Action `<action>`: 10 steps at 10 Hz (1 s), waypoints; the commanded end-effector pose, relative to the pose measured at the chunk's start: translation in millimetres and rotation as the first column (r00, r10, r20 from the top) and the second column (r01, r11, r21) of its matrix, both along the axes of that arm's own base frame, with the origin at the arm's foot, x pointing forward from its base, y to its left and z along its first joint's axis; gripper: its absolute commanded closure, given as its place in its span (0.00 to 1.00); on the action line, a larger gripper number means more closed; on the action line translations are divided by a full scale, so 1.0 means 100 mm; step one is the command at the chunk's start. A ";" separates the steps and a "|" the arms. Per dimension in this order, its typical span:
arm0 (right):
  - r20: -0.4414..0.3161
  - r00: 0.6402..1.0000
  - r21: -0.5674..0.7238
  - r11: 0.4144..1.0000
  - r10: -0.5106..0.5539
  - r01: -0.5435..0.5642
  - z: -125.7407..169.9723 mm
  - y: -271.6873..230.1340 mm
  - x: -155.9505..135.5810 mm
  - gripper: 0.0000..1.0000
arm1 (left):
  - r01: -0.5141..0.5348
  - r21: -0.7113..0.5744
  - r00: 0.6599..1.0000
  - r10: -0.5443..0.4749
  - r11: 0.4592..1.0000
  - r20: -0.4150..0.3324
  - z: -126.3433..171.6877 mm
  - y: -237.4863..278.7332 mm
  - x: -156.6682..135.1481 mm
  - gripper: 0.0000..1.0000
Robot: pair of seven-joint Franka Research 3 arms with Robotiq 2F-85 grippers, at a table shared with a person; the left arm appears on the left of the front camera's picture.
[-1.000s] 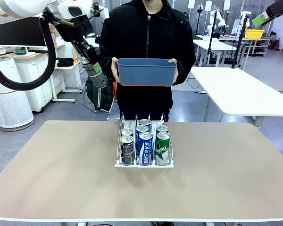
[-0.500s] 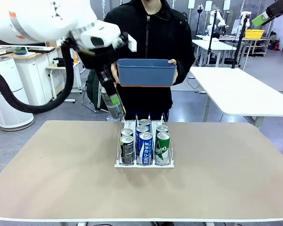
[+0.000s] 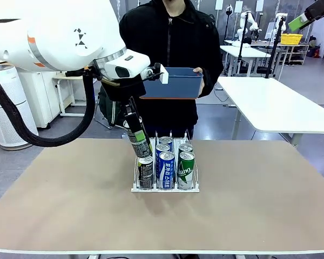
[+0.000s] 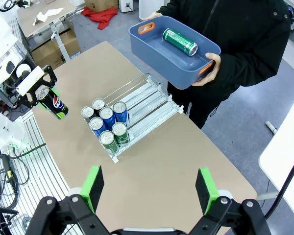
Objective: Fill the beverage cans into the dispenser.
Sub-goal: Place the picked Pepsi coke in the line of the Automatic Can Dispenser with the same cans.
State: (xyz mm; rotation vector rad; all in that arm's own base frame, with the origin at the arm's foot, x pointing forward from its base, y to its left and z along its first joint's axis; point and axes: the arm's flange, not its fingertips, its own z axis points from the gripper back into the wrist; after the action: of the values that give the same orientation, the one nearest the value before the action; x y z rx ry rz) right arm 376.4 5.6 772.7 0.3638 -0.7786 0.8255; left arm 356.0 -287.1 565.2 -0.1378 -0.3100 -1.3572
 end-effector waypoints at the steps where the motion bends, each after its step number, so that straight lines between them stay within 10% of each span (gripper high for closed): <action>1: -0.003 1.000 0.001 1.000 0.002 -0.002 -0.02 0.00 0.00 0.00 | 0.000 0.000 1.000 0.000 1.000 0.014 0.05 0.02 0.00 0.42; 10: -0.003 1.000 0.001 1.000 0.002 -0.002 -0.02 0.00 0.00 0.00 | -0.185 0.055 0.978 0.179 0.981 0.109 -0.60 -0.31 -0.60 0.42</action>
State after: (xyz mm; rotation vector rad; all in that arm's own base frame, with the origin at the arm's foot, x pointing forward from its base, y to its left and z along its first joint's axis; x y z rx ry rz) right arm 376.5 5.6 772.7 0.3638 -0.7786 0.8254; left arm 303.5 -317.1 514.4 -0.0318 -0.3179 -1.2224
